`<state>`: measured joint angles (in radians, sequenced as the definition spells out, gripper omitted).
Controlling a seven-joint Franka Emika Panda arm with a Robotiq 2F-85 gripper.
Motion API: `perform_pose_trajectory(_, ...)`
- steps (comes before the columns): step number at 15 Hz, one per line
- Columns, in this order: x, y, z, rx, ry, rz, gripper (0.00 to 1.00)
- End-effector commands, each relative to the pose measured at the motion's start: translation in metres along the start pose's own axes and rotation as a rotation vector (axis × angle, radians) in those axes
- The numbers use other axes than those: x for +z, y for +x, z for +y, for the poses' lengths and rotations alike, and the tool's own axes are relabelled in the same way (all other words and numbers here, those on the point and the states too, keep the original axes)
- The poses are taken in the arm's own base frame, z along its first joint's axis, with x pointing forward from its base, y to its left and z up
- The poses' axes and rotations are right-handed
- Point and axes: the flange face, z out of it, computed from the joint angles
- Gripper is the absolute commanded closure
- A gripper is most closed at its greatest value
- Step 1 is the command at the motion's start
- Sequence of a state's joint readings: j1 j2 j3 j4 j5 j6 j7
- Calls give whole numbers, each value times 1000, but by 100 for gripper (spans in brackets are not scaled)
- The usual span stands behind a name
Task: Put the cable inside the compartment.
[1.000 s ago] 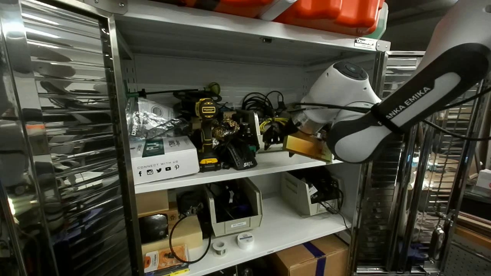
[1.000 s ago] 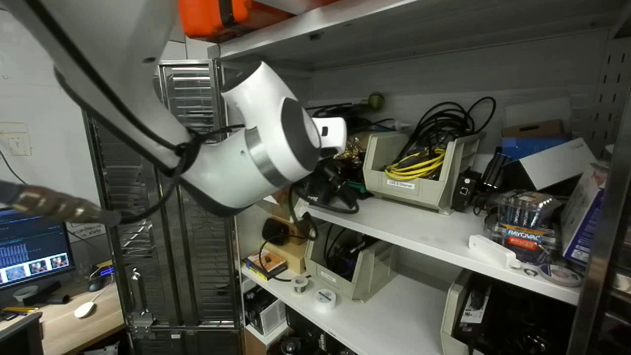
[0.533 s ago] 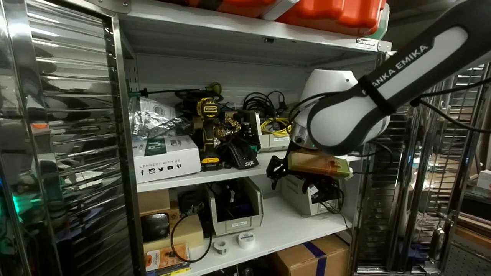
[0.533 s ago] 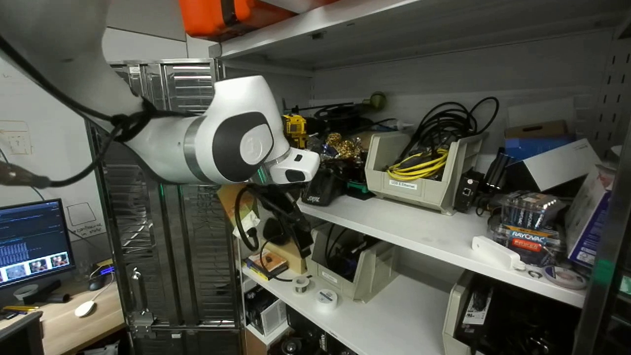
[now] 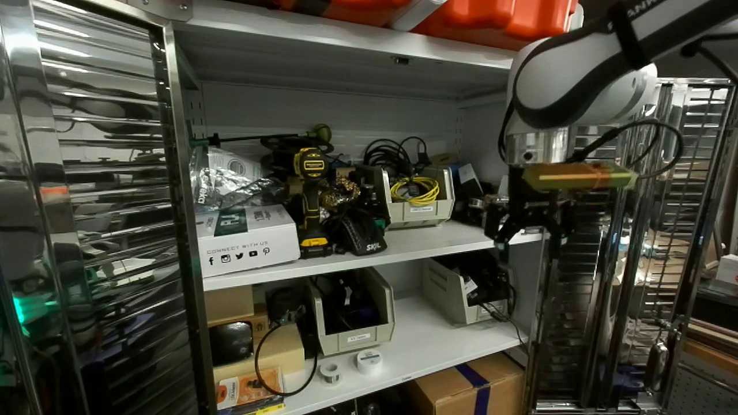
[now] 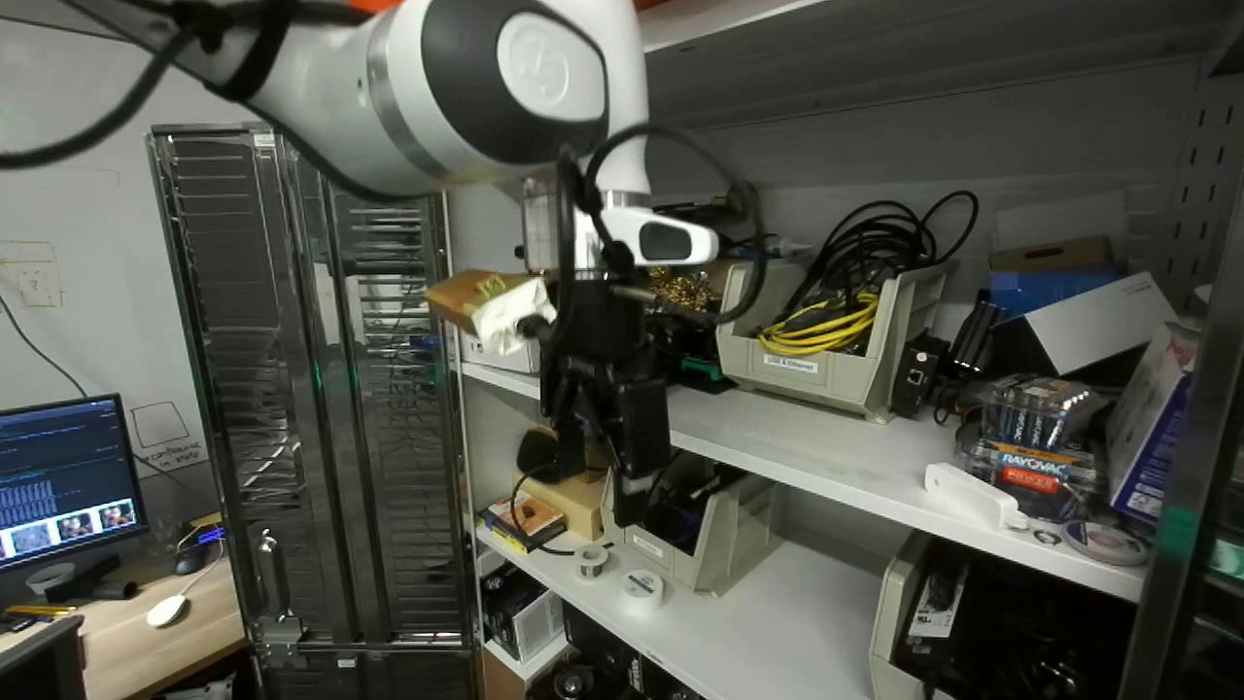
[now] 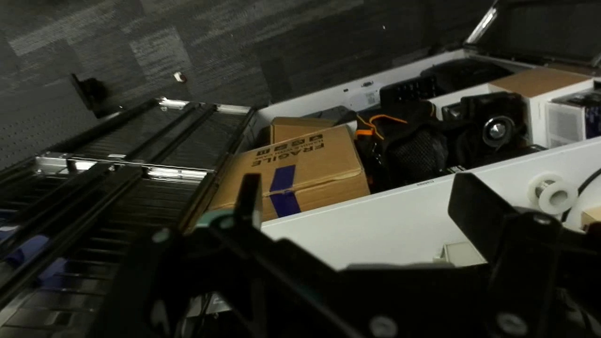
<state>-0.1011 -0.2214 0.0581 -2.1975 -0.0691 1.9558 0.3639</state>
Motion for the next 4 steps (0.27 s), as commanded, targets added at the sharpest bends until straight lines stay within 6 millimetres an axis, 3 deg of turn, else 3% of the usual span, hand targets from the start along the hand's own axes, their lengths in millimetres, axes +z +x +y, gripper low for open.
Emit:
perform_pose_trajectory(1,-15,-1,9,-13,-4,-17,0)
perform_pose_trajectory(4,-28,-3,18,-26,-2,-20,0)
